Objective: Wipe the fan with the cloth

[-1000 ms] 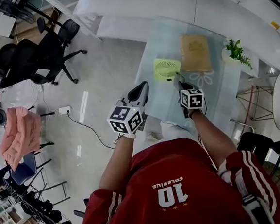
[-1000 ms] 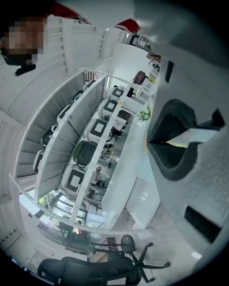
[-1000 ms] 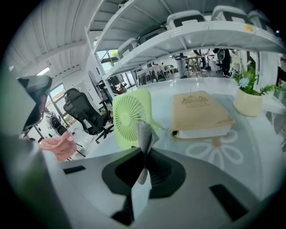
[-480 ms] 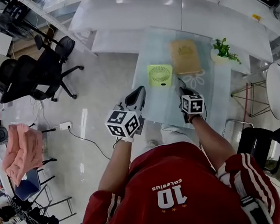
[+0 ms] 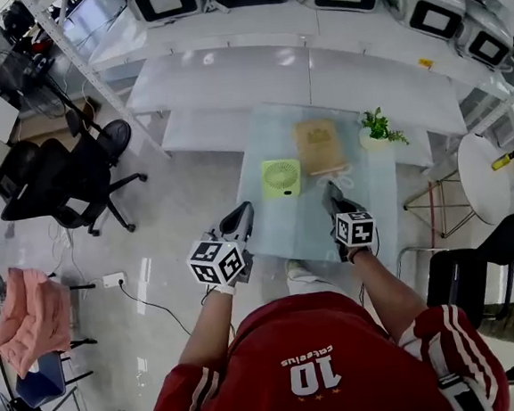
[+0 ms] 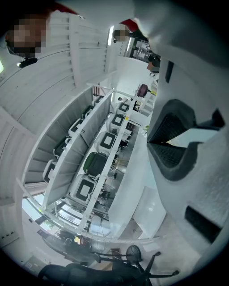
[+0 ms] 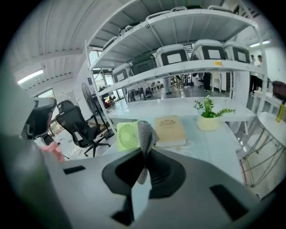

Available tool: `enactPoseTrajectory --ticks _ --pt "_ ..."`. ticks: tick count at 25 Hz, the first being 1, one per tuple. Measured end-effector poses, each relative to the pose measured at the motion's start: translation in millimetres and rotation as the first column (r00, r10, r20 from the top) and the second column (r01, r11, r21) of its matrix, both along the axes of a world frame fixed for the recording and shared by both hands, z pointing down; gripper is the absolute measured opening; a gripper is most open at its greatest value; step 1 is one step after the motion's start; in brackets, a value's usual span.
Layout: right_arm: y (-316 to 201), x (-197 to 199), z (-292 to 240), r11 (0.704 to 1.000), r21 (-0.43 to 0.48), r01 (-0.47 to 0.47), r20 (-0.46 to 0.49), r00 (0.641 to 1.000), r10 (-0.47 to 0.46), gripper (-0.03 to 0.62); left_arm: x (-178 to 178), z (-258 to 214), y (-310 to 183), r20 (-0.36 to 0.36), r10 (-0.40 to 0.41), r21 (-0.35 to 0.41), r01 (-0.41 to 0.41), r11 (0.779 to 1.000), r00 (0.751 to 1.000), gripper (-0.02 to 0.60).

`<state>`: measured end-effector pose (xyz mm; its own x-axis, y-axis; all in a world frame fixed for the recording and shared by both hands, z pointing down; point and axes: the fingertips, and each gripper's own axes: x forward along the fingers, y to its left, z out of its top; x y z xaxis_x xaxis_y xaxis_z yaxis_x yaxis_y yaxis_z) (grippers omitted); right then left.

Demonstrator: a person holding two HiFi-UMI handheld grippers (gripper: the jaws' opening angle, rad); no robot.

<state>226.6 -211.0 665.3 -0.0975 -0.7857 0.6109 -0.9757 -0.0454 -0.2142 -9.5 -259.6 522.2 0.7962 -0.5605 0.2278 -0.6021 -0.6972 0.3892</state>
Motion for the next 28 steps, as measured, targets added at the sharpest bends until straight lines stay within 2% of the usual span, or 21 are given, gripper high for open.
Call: enactPoseTrajectory --ticks 5,14,23,28 --pt "34 -9 -45 0.999 0.038 0.001 -0.042 0.999 0.001 0.018 -23 -19 19 -0.016 0.002 0.02 -0.002 1.0 1.0 0.0" --pt "98 -80 -115 0.989 0.133 0.066 -0.021 0.998 -0.064 0.018 -46 -48 78 0.028 0.071 0.108 -0.073 0.991 0.997 0.0" --pt "151 -144 -203 0.946 0.283 0.157 -0.058 0.987 -0.147 0.02 -61 -72 139 0.007 0.122 0.138 -0.122 0.983 0.992 0.001" --pt "166 -160 -252 0.917 0.369 0.152 -0.069 0.988 -0.136 0.02 -74 -91 149 -0.03 0.118 0.127 -0.114 0.985 0.993 0.0"
